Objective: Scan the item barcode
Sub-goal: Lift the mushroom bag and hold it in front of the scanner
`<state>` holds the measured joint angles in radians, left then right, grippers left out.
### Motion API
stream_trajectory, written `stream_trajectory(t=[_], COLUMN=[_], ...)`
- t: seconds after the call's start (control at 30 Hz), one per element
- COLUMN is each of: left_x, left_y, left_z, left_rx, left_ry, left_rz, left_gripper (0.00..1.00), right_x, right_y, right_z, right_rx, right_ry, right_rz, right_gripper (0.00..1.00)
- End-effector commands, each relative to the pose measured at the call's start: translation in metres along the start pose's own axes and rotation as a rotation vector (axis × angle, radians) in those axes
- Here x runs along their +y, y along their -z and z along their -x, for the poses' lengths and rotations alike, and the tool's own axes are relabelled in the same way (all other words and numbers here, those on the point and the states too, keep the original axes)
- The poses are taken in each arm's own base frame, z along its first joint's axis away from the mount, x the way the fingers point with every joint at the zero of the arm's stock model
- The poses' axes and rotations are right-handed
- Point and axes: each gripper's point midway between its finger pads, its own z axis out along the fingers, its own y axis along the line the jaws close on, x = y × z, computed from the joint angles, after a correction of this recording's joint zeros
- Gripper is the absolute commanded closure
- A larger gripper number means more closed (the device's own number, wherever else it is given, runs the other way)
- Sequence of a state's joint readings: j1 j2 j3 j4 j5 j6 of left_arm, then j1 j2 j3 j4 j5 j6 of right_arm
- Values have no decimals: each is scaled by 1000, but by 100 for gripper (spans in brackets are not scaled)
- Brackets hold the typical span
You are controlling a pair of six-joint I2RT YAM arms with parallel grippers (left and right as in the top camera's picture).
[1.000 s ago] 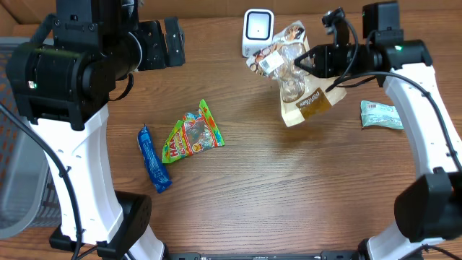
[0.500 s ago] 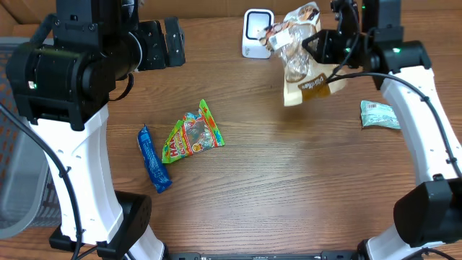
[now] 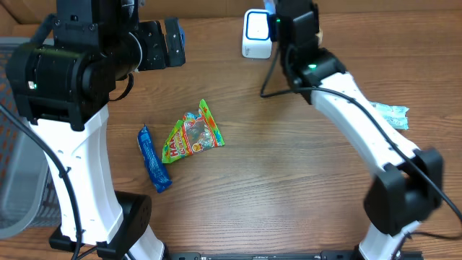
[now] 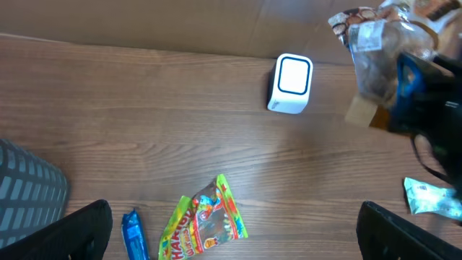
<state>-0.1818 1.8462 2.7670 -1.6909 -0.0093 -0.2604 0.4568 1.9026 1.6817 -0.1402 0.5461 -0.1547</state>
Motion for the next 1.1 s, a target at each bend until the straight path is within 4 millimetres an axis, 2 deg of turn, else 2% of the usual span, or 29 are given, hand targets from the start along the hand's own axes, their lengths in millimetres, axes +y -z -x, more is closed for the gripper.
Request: stream_trajectory(t=[0.0, 0.23, 0.37, 0.53, 0.83, 1.07], left_x=[0, 0, 0, 0, 0, 0], left_y=[1, 1, 1, 1, 1, 1], left_z=[1, 1, 1, 1, 1, 1], left_rx=[-6, -6, -6, -6, -6, -6], left_ry=[1, 1, 1, 1, 1, 1], left_rz=[2, 2, 2, 2, 2, 2], left_gripper=[0, 0, 0, 0, 0, 0], right_x=[-14, 4, 11, 33, 52, 56], right_y=[-24, -59, -67, -80, -86, -95], right_z=[-13, -39, -42, -54, -44, -51], right_rx=[6, -11, -35, -70, -194, -217], right_ry=[273, 572, 608, 706, 851, 879], right_rz=[-204, -263, -269, -185, -163, -119], right_gripper=[96, 96, 96, 96, 96, 96])
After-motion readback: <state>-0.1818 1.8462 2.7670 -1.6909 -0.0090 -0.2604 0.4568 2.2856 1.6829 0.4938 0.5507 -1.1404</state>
